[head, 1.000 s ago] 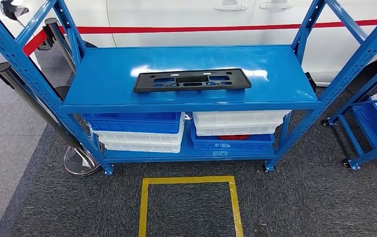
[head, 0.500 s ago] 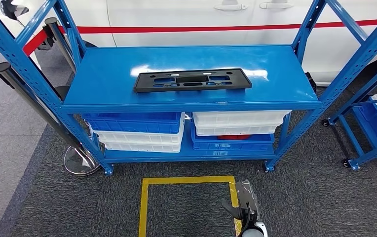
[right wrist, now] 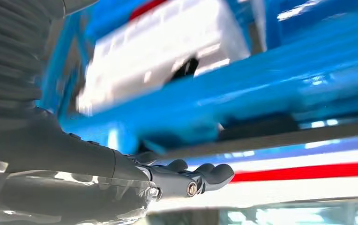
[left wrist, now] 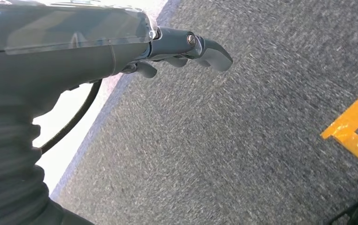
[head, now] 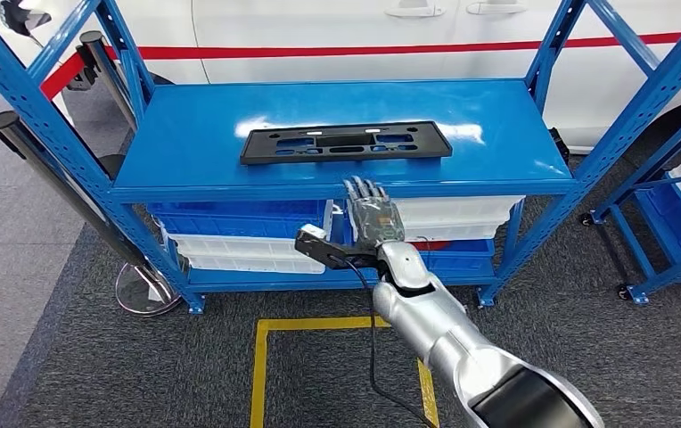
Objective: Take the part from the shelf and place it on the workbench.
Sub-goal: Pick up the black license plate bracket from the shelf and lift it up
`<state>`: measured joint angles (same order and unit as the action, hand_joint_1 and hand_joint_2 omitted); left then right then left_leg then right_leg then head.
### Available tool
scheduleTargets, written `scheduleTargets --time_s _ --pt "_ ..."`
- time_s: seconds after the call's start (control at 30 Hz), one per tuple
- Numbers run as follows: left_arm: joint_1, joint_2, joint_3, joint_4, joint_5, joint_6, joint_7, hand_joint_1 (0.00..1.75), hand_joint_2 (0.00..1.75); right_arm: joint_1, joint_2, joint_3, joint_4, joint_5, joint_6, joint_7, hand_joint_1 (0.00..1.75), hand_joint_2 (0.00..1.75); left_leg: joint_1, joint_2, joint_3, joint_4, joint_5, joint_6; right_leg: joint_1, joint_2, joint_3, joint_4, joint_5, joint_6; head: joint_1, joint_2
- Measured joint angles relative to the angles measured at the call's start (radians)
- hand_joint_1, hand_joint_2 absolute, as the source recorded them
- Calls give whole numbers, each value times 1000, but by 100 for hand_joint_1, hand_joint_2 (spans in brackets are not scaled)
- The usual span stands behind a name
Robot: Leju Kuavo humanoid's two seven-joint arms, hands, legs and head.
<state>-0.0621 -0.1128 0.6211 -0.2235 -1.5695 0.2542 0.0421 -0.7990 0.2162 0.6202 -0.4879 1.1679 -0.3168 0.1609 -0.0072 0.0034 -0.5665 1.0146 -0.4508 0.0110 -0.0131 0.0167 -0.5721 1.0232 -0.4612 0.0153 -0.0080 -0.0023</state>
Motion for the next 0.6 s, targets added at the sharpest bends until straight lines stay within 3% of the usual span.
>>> scheduleTargets --time_s 0.1,0.2,0.3,0.33,0.37,0.43,0.5,0.6 --pt "-9 3 -13 0 0 -21 1 0 175 -54 13 82 44 73 71 52 0 175 0 0 0 0 0 0 0 0 0 0 0 0 0 0" --pt "-13 6 -21 0 0 -28 1 0 175 -75 20 127 68 84 83 63 0 175 0 -1 -1 0 0 0 0 0 0 0 0 0 0 0" --pt "-15 7 -28 0 0 -29 -1 0 44 -86 24 148 83 86 84 68 0 175 0 -1 -2 0 0 0 0 0 -1 0 0 0 0 0" --pt "-15 8 -31 0 0 -30 -2 0 44 -89 25 154 88 86 86 70 0 175 0 -1 -2 0 0 0 0 0 -1 0 0 0 0 0" --pt "-15 8 -34 0 0 -30 -5 0 87 -93 27 159 94 86 88 73 0 175 0 -1 -2 0 0 0 0 0 -1 0 0 0 0 0" --pt "-15 8 -36 0 4 -31 -16 0 87 -96 29 167 107 87 97 79 0 175 0 -1 -2 1 0 0 0 0 -2 -1 0 0 0 0" --pt "-15 8 -36 0 11 -31 -28 0 0 -96 29 170 120 90 106 89 0 175 0 -1 -3 1 0 0 0 -1 -2 -1 0 0 0 0" --pt "-14 9 -35 0 29 -34 -58 0 0 -84 25 171 139 98 109 102 0 175 0 -1 -2 1 0 0 0 -1 -2 -1 0 0 0 0"
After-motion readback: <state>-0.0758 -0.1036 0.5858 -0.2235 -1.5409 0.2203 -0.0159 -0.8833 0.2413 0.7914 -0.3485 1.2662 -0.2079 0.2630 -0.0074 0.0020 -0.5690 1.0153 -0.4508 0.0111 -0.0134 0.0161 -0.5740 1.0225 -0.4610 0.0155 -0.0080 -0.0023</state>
